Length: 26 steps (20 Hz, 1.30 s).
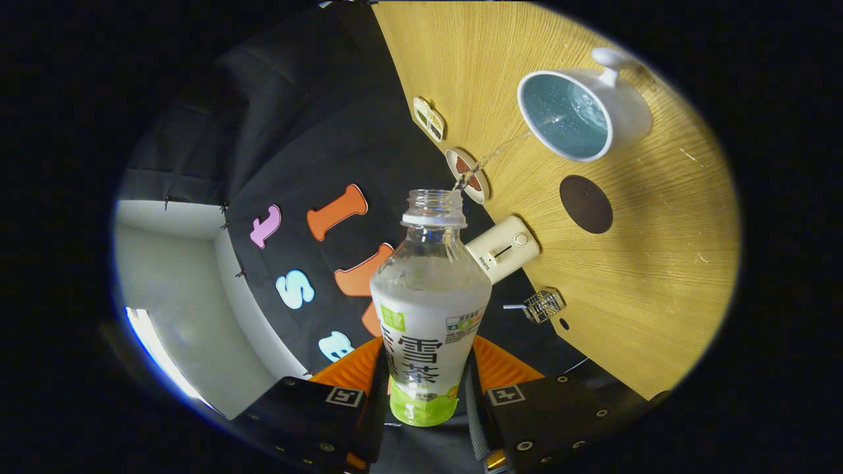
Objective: Take the bottle from table, then pour the juice into the cup, finally place the bottle on the coaster
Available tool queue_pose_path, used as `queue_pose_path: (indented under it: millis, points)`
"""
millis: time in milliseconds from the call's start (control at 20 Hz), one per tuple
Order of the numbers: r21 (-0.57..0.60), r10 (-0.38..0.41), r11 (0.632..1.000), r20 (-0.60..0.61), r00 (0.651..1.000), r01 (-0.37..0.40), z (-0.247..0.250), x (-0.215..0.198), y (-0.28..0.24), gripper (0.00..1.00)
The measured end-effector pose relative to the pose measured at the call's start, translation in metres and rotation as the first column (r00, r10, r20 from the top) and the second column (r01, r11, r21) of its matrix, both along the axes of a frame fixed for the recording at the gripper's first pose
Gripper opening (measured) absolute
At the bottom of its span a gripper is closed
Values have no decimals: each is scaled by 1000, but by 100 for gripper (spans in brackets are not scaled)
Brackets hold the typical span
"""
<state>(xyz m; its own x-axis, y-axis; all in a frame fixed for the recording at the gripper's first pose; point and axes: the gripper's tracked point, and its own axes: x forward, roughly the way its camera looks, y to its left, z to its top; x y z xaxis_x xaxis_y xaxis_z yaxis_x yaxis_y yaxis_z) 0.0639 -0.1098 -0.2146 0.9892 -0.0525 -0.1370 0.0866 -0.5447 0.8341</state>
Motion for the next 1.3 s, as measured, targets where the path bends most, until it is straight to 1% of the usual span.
queue_pose_path:
  millis: [450,850,1100,1200,1300]
  points:
    - [52,-17,999,-4,1000,17,-1,4,-7,53]
    - [28,0,1000,-18,1000,0,-5,2,0,53]
    - [-75,39,996,-44,998,-42,-9,1,11,53]
    - [-135,47,989,-72,996,-56,-13,-2,11,53]
    - [-213,58,974,-99,993,-78,-18,-3,11,53]
